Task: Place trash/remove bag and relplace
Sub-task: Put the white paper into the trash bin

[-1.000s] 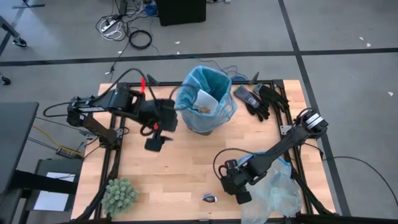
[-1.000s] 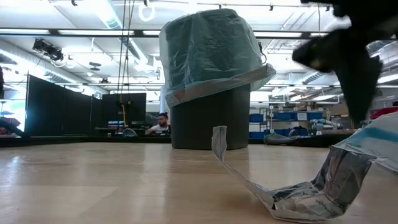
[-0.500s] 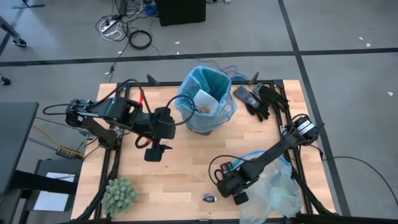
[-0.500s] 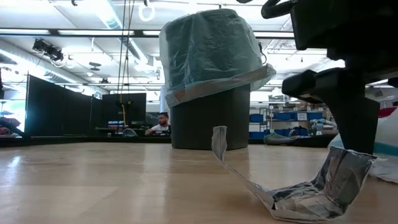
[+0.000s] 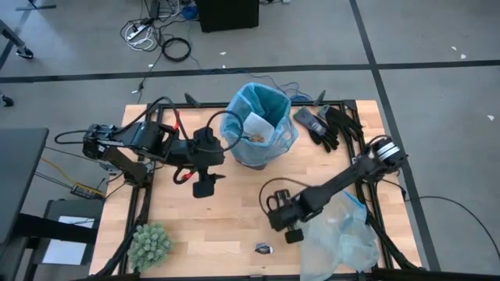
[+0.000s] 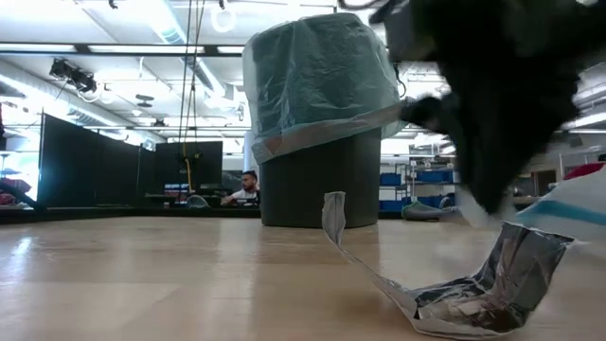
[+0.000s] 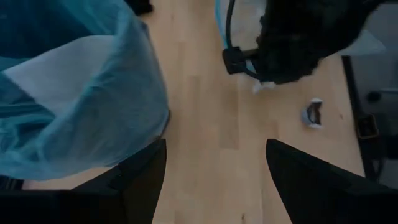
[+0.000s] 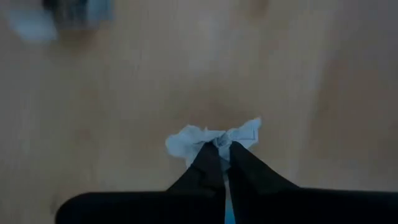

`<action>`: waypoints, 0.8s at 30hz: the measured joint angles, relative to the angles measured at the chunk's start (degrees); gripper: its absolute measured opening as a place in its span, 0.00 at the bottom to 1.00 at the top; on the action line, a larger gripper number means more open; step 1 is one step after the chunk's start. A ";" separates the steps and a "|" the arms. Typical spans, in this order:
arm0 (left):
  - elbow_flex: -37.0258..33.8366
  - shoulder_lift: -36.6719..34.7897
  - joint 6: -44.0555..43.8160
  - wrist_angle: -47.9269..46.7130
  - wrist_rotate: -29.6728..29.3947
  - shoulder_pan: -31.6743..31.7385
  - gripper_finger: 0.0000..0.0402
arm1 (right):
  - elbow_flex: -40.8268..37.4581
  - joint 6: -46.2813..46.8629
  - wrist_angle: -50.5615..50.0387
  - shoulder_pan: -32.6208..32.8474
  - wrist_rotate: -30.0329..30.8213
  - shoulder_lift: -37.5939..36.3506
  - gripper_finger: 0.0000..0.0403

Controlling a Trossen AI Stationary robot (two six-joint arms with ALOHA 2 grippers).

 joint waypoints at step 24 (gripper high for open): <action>-2.76 -0.04 -11.01 8.42 -7.86 -5.48 0.59 | 0.26 -16.71 17.44 -11.08 28.46 -35.36 0.02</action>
